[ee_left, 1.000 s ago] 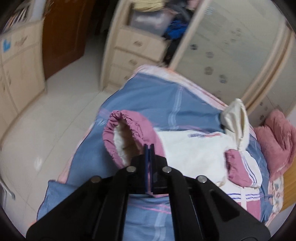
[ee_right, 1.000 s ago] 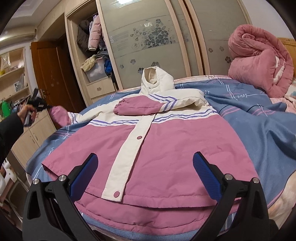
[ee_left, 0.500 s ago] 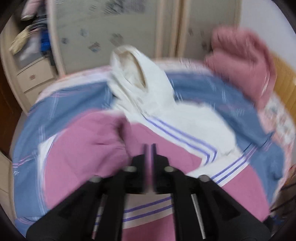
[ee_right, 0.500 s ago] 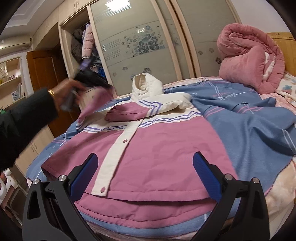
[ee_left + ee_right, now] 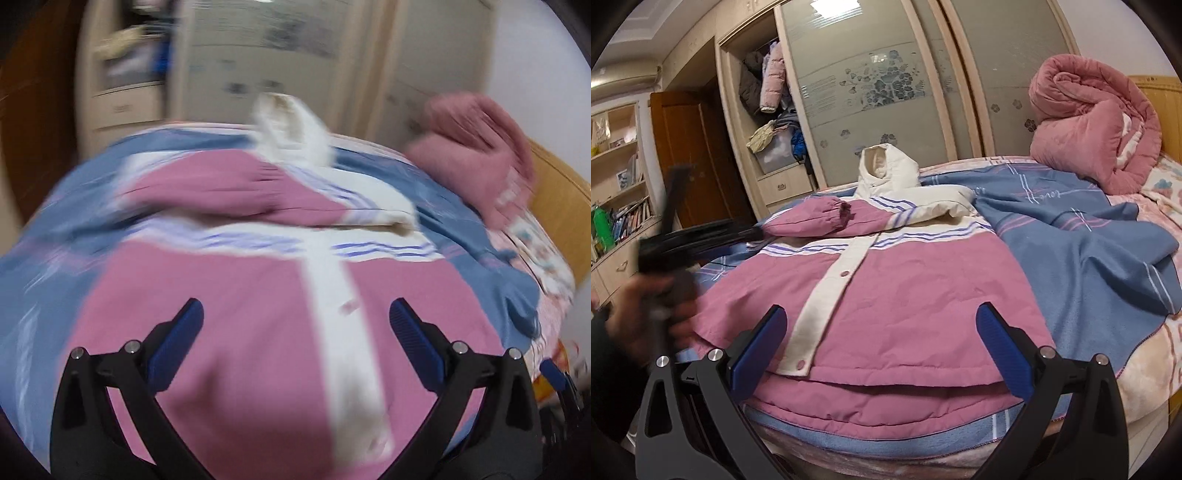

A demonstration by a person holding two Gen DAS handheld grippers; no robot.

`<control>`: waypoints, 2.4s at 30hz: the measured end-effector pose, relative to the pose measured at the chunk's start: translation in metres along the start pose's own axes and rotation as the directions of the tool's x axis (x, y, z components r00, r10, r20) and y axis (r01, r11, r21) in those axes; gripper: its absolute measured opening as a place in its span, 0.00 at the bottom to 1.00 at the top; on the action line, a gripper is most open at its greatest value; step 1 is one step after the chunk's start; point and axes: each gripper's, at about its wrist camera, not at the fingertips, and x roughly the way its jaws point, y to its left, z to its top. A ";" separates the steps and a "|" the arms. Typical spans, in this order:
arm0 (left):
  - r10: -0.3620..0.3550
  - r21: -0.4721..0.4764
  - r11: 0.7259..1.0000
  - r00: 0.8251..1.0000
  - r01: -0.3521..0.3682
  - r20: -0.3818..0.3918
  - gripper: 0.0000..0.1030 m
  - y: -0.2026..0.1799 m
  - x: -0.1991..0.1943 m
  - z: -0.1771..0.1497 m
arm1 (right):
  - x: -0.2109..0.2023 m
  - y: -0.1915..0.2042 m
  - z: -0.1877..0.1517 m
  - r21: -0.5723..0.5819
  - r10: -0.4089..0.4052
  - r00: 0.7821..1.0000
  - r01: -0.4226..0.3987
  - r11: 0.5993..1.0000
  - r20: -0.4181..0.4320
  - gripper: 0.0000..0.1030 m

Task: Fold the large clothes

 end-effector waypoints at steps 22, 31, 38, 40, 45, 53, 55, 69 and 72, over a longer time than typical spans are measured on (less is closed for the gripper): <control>0.236 0.030 0.970 0.964 -0.241 0.124 0.98 0.023 -0.163 -0.055 | -0.051 0.052 0.016 -0.101 -0.059 0.996 0.065 0.993 0.065 0.99; 0.207 0.052 0.975 0.969 -0.216 0.138 0.98 0.015 -0.168 -0.058 | -0.062 0.055 0.014 -0.104 -0.071 0.995 0.078 0.991 0.077 0.99; 0.192 0.063 0.977 0.972 -0.202 0.138 0.98 0.012 -0.168 -0.058 | -0.062 0.056 0.013 -0.100 -0.077 0.994 0.085 0.991 0.076 0.99; 0.186 0.064 0.978 0.973 -0.197 0.138 0.98 0.012 -0.167 -0.058 | -0.061 0.056 0.012 -0.099 -0.079 0.994 0.086 0.991 0.072 0.99; 0.160 0.055 0.984 0.978 -0.169 0.132 0.98 0.017 -0.163 -0.061 | -0.047 0.059 0.019 -0.111 -0.031 0.999 0.034 0.993 0.032 0.99; 0.131 0.030 0.990 0.983 -0.136 0.130 0.98 0.032 -0.154 -0.062 | 0.048 0.048 0.087 0.099 0.295 0.945 -0.283 0.954 -0.139 0.99; 0.114 0.029 0.992 0.985 -0.119 0.126 0.98 0.034 -0.152 -0.062 | 0.092 0.050 0.110 0.150 0.375 0.912 -0.353 0.924 -0.166 0.99; 0.039 0.051 0.998 0.994 -0.044 0.100 0.98 0.046 -0.133 -0.064 | 0.399 0.041 0.170 0.410 0.470 0.790 -0.306 0.859 -0.395 0.53; 0.040 0.048 0.998 0.995 -0.045 0.089 0.98 0.052 -0.123 -0.062 | 0.431 0.038 0.171 0.426 0.468 0.791 -0.294 0.856 -0.394 0.53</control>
